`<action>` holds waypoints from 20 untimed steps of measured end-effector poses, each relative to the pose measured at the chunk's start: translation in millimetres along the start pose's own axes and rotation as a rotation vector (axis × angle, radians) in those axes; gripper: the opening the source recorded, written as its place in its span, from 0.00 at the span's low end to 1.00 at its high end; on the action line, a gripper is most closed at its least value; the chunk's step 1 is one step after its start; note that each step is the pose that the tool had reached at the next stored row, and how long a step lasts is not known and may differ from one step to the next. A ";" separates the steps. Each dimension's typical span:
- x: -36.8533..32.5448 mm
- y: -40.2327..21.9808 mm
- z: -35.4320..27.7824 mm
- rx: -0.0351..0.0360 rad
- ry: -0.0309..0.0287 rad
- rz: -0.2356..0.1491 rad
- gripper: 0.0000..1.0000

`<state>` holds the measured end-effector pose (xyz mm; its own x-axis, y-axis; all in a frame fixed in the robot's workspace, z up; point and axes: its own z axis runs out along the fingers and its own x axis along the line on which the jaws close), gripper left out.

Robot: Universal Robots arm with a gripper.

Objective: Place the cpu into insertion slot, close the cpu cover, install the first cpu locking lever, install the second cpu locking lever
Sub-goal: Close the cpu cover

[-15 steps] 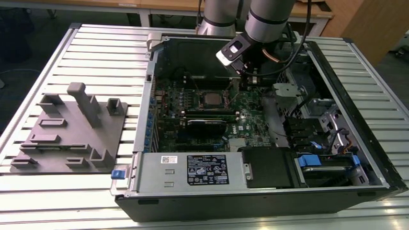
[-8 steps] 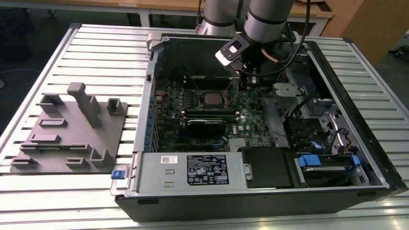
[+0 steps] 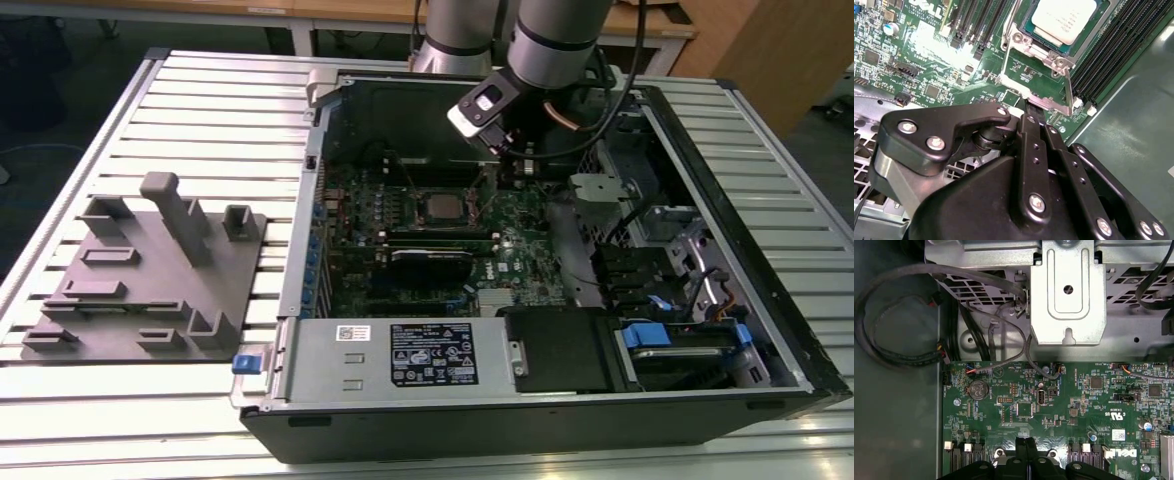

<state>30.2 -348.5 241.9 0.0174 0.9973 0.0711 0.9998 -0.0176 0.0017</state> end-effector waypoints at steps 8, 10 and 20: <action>0.0 -2.6 0.2 0.0000 -0.0001 0.000 0.11; -0.1 -3.8 0.3 0.0000 0.0001 0.000 0.11; -0.2 -8.0 0.4 0.0000 0.0000 0.000 0.11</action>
<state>22.2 -348.5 241.5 0.0173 0.9973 0.0710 0.9998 -0.0175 0.0017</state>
